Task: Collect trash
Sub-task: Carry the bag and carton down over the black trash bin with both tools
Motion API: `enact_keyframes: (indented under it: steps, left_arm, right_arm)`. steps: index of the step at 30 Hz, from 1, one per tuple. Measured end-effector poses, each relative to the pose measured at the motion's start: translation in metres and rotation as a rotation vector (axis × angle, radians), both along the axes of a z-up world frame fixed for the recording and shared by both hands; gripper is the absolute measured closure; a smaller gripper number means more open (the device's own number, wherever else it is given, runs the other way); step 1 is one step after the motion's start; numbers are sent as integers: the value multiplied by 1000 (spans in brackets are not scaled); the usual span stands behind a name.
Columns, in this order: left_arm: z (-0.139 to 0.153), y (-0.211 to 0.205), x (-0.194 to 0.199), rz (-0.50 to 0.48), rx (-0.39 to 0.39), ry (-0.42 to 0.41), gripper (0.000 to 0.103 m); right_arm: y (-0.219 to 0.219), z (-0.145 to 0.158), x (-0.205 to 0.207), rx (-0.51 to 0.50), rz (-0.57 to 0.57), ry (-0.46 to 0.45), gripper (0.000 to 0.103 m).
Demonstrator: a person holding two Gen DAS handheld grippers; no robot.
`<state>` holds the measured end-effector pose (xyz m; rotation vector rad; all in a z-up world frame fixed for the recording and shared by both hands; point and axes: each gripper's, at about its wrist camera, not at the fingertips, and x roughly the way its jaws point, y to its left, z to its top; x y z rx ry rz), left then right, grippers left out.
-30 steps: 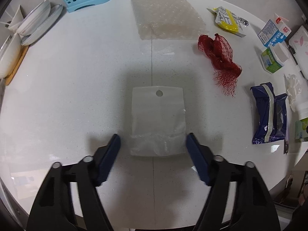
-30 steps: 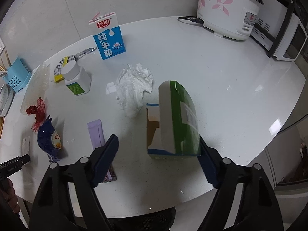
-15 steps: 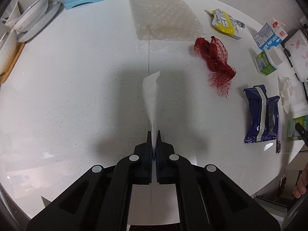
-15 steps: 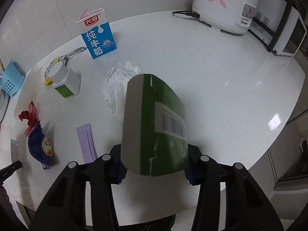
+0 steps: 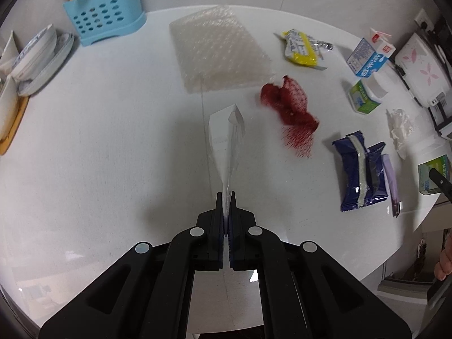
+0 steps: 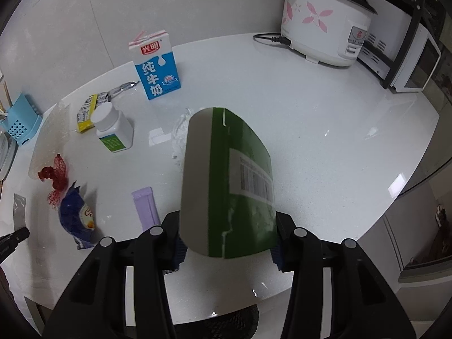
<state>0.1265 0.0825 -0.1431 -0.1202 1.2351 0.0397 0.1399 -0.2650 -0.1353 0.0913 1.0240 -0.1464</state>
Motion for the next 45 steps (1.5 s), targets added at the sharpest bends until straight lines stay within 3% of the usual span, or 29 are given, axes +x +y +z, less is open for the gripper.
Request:
enact_keyframes:
  steps: [18,45]
  left_arm:
    - [55,-43,-59,48,-8,-107,102]
    - [75,-89,-148,42,-6,-161,102]
  right_arm:
    - [8,52,-43,16,162,-104,59]
    - [22,71,-113,32,314,-144,59]
